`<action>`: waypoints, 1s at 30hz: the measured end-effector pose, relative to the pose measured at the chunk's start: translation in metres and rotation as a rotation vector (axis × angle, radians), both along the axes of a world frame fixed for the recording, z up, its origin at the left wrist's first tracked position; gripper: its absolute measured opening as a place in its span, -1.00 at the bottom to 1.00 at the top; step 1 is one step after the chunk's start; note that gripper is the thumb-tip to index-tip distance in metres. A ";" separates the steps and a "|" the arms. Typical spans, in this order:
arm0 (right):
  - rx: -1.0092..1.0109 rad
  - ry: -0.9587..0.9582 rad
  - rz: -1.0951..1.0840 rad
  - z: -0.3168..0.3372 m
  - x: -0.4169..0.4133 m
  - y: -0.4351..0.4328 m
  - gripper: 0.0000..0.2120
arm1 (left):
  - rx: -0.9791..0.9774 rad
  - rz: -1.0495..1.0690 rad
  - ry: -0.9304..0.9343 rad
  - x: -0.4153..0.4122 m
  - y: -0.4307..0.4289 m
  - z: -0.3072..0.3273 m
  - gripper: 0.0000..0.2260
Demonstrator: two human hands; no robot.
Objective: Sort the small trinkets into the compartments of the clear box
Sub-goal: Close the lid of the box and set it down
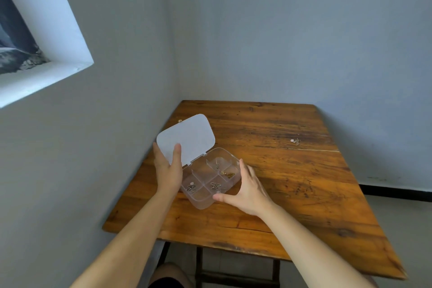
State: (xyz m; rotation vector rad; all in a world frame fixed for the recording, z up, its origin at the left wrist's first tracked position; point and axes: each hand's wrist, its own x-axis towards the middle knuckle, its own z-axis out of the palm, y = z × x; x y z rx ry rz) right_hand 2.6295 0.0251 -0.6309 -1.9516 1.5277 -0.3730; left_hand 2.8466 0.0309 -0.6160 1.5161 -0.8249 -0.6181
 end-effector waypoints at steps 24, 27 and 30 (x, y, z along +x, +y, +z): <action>-0.164 0.022 0.057 -0.007 -0.015 0.019 -0.25 | 0.150 -0.396 -0.907 -0.042 0.049 -0.043 -0.36; -0.134 0.119 0.061 -0.012 -0.025 0.018 -0.31 | 0.244 -0.436 -1.056 -0.044 0.048 -0.048 -0.30; -0.107 0.131 0.052 -0.015 -0.026 0.016 -0.31 | 0.267 -0.460 -1.116 -0.042 0.046 -0.048 -0.28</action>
